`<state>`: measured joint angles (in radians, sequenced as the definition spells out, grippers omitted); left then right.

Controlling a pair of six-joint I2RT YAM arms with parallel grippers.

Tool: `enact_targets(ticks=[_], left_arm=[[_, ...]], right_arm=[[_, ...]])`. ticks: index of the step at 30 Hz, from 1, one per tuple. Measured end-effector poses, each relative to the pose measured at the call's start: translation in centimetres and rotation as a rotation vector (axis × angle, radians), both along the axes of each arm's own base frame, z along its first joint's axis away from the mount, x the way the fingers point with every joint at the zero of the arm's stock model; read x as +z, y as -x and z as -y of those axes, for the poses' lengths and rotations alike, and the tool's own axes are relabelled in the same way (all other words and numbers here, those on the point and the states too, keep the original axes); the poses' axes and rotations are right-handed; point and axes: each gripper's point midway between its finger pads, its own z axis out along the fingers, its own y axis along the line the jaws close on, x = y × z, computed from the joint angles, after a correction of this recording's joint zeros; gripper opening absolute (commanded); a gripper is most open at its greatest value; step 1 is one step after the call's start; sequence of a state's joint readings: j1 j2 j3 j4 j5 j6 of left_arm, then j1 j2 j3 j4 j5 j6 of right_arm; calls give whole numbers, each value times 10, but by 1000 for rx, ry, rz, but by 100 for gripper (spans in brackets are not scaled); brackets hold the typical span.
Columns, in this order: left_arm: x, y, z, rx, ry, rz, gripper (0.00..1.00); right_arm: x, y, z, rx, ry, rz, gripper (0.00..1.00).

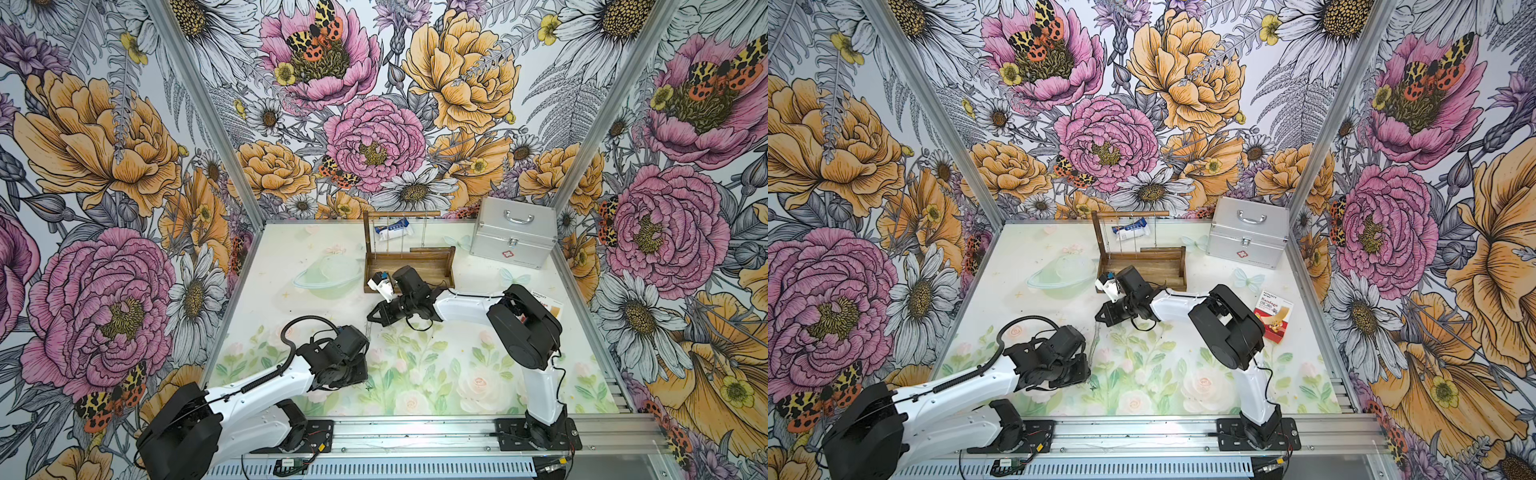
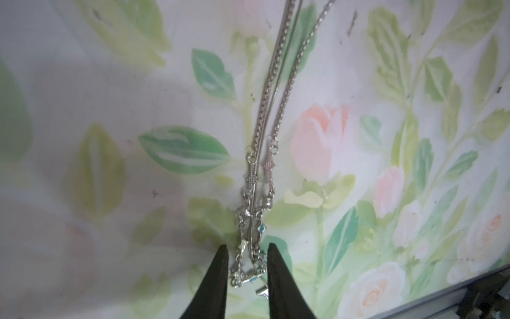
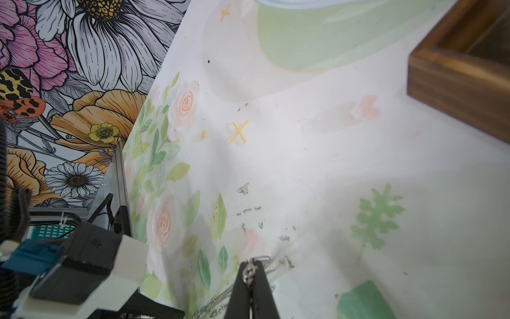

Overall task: Take the necklace off the jewelry display stand
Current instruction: Place the necklace at the center of the board.

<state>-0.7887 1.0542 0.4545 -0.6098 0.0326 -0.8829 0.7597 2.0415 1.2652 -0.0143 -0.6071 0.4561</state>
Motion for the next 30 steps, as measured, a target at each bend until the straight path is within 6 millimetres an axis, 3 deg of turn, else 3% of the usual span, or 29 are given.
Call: enact_targets(ticks=[3, 8, 20, 30], left_arm=[[9, -5, 4, -12, 17, 32, 44], [19, -13, 11, -26, 31, 60, 44], [7, -16, 15, -70, -28, 26, 23], [-1, -11, 19, -96, -47, 8, 16]], right_arm=[[-2, 0, 0, -4, 2, -7, 0], [-1, -3, 2, -16, -2, -13, 0], [-14, -11, 6, -45, -1, -56, 0], [-21, -16, 9, -62, -3, -76, 0]])
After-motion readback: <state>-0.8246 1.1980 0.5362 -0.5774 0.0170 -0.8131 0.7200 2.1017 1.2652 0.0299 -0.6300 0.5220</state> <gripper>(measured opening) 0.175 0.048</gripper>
